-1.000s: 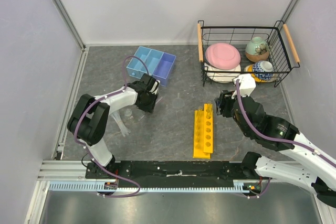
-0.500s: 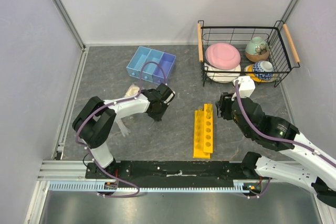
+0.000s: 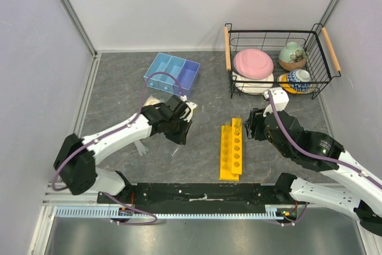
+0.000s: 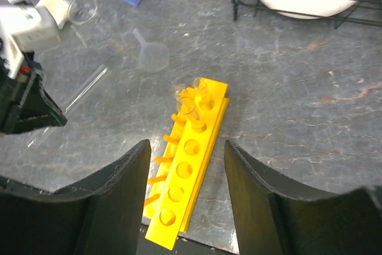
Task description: Organize the chemistry lab equipment
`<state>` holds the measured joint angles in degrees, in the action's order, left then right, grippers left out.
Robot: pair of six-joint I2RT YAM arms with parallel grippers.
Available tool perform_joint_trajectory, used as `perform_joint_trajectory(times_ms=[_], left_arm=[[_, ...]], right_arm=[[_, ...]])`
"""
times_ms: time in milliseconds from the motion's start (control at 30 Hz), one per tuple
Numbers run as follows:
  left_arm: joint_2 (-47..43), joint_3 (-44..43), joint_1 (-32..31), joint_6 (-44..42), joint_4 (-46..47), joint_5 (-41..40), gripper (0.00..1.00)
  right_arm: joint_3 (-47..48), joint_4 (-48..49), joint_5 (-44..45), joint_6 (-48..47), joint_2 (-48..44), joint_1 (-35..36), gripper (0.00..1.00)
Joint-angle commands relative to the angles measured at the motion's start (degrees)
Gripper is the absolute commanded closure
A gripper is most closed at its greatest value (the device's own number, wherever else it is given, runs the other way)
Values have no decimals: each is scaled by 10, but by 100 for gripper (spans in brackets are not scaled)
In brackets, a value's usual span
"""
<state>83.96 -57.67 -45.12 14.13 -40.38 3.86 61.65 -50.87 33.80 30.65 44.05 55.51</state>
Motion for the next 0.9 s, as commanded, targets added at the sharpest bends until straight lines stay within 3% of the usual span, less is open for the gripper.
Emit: perform_joint_trajectory(times_ms=[0, 133, 400, 633, 867], left_arm=[[-88, -13, -1, 22, -4, 138, 97], [-122, -17, -1, 10, 35, 269, 95], [-173, 37, 38, 5, 178, 438, 94], [-190, 94, 79, 119, 360, 572, 93], [-211, 150, 79, 213, 515, 620, 92]], right_arm=[[22, 6, -87, -11, 11, 1, 40], [8, 17, -108, 1, 1, 2, 40], [-10, 91, -203, 22, 13, 1, 40], [31, 129, -261, 15, 51, 0, 40], [36, 190, -335, 37, 67, 1, 39]])
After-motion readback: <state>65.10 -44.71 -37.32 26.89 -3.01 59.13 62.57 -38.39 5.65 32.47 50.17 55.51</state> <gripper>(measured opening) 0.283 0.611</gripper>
